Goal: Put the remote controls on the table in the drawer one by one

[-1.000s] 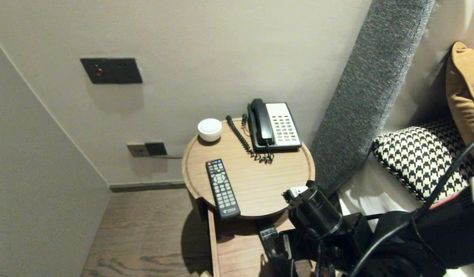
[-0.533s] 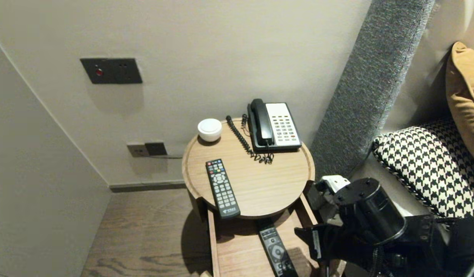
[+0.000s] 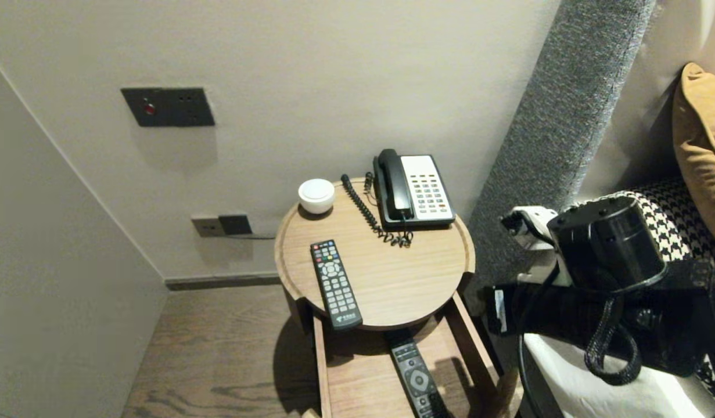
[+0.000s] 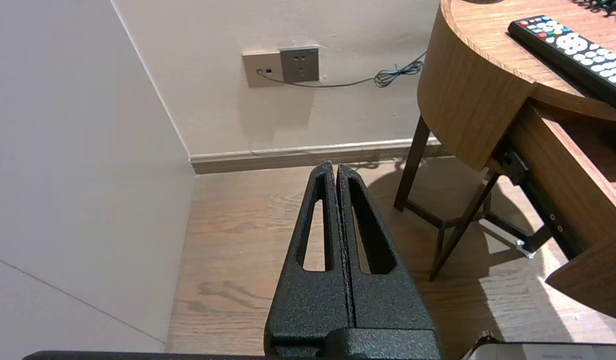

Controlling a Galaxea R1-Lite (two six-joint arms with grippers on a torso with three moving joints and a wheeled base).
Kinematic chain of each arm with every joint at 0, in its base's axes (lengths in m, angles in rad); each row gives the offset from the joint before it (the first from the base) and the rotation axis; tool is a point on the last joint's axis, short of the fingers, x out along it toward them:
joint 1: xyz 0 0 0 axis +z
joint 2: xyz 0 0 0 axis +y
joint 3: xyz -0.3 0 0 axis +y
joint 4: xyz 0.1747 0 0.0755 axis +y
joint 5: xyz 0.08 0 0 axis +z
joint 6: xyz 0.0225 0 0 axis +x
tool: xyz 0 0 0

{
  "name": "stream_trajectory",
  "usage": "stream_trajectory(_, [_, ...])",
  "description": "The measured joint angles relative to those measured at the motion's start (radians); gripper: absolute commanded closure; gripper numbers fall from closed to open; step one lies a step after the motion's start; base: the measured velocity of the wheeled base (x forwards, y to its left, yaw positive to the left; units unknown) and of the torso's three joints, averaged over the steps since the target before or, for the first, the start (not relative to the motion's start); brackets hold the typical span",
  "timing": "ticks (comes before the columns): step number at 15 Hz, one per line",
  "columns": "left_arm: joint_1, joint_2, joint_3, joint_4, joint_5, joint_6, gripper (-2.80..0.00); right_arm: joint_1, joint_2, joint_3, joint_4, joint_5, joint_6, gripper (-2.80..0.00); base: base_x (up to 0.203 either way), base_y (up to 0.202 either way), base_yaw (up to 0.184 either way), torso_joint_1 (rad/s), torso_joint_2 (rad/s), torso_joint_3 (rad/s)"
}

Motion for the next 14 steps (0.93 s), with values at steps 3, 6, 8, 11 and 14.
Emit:
stream_trajectory(3, [0.000,0.000,0.000,0.000,0.000,0.000,0.00,-0.004,0.080,-0.167,0.037,0.005,-0.020,0.00,0.000,0.000,0.000,0.000,0.00,0.000])
stream_trajectory(6, [0.000,0.000,0.000,0.000,0.000,0.000,0.00,0.016,0.179,-0.299,0.038,0.010,-0.053,0.00,0.000,0.000,0.000,0.000,0.00,0.000])
stream_trajectory(8, [0.000,0.000,0.000,0.000,0.000,0.000,0.00,0.054,0.237,-0.355,0.034,0.015,-0.077,0.00,0.000,0.000,0.000,0.000,0.00,0.000])
stream_trajectory(11, [0.000,0.000,0.000,0.000,0.000,0.000,0.00,0.112,0.305,-0.399,0.026,0.015,-0.095,-2.80,0.000,0.000,0.000,0.000,0.00,0.000])
stream_trajectory(14, [0.000,0.000,0.000,0.000,0.000,0.000,0.00,0.158,0.344,-0.418,0.021,0.010,-0.097,-2.80,0.000,0.000,0.000,0.000,0.00,0.000])
